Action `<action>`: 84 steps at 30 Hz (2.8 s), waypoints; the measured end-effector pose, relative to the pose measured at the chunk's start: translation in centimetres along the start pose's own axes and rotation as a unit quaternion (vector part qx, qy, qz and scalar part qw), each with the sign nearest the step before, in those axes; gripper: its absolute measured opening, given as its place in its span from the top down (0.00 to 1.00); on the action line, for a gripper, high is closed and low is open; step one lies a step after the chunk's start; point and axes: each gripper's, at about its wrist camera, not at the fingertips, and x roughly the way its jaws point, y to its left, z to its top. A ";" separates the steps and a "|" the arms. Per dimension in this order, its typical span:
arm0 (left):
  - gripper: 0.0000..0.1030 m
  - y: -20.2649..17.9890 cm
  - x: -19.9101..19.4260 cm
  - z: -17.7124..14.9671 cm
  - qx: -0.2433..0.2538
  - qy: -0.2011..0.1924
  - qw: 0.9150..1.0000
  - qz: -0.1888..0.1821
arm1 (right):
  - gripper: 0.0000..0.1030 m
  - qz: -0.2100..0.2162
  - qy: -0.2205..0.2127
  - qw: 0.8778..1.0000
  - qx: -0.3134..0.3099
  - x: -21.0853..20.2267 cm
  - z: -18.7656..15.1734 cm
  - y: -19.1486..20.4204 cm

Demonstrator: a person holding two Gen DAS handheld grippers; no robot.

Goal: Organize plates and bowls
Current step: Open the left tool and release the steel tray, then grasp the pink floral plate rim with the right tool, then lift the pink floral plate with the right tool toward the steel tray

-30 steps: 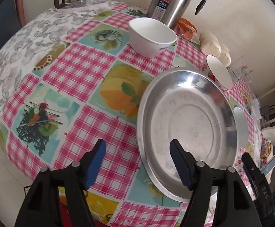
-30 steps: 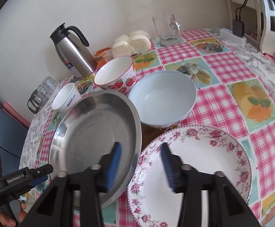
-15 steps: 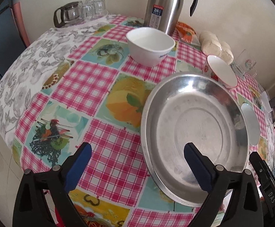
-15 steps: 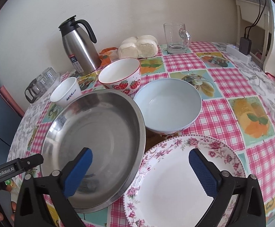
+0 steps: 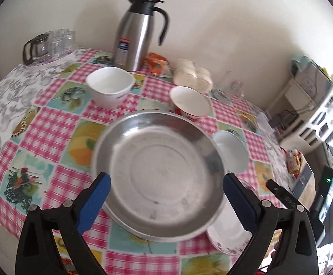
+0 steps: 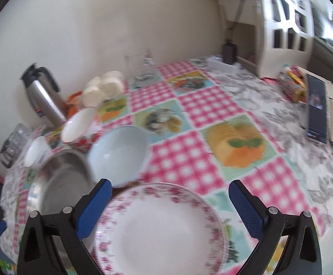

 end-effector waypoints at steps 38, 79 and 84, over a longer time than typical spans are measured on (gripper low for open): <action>0.71 -5.8 9.8 -9.5 -0.031 0.257 0.962 -0.087 | 0.71 0.052 0.157 0.980 0.107 5.2 -3.1 -6.1; 0.84 -10.3 12.5 -10.6 0.052 0.249 0.963 -0.087 | 0.79 0.078 0.138 0.977 0.141 5.1 -3.2 -10.3; 0.84 -11.0 12.3 -10.4 0.066 0.236 0.966 -0.084 | 0.79 0.086 0.135 0.974 0.159 4.8 -3.2 -11.2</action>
